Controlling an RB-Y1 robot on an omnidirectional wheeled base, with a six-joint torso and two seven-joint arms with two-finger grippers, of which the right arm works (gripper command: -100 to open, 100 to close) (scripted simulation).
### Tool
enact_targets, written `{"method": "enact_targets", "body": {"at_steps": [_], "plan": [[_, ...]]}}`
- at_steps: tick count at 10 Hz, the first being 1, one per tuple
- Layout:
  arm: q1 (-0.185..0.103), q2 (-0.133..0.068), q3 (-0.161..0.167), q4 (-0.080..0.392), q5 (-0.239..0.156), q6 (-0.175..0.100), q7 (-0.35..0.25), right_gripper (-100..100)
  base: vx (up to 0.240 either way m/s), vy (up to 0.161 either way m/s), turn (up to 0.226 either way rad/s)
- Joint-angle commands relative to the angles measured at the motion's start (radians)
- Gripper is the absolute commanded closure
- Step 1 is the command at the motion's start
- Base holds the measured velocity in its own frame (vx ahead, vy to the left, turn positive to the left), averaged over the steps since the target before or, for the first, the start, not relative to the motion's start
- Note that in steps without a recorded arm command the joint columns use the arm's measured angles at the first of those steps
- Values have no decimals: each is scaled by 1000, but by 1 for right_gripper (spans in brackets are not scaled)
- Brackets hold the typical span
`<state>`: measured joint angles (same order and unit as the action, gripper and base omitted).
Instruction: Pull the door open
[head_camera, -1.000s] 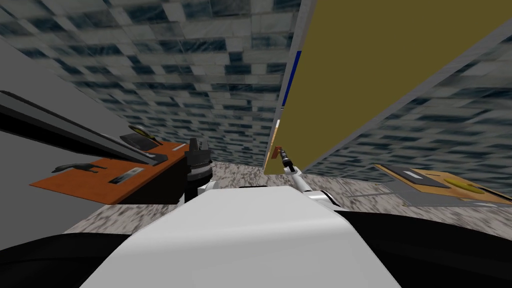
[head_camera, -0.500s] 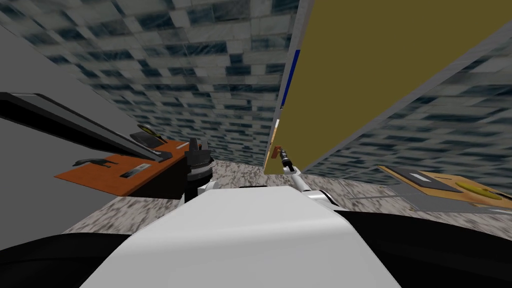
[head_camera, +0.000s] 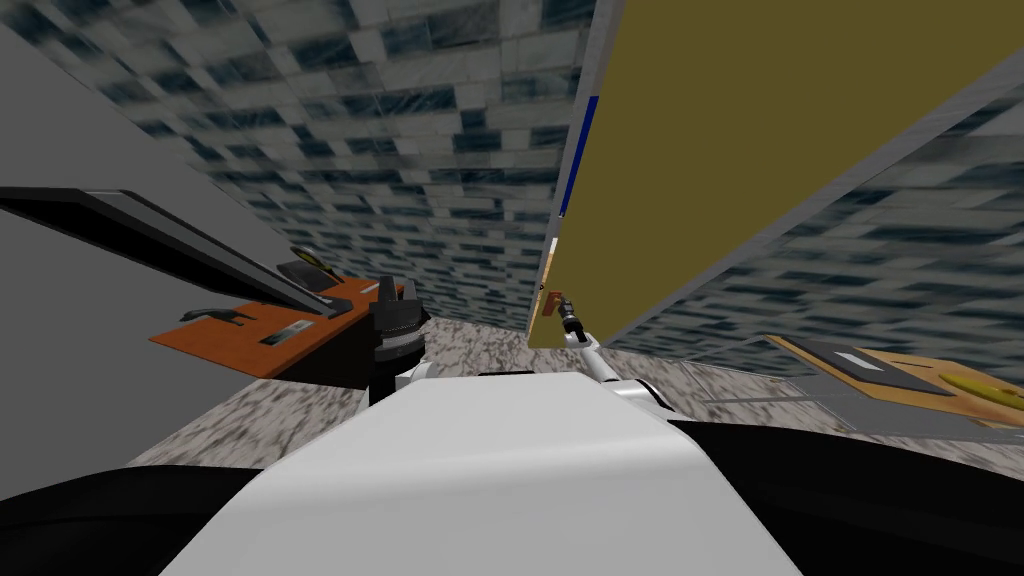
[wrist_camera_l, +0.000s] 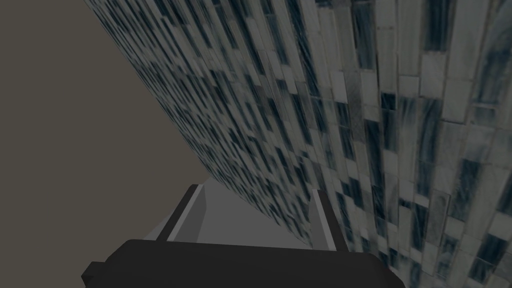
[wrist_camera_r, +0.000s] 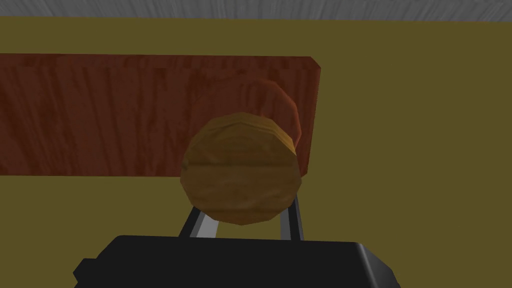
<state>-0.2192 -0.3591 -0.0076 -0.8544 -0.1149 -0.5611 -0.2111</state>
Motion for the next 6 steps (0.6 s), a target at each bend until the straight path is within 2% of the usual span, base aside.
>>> {"method": "enact_targets", "body": {"at_steps": [1, 2, 3, 5, 6], "plan": [[-3, 4, 4, -11, -11, 3, -41, 100, -45, -42, 48], [-6, 10, 5, -12, -29, 9, -74, 100, -45, -33, 56], [-6, 10, 5, -12, -29, 9, -83, 100, -36, -24, 30], [-12, 21, 7, -14, -64, 21, -149, 100, -49, -41, 79], [-12, 21, 7, -14, -64, 21, -166, 100, -46, -37, 55]]}}
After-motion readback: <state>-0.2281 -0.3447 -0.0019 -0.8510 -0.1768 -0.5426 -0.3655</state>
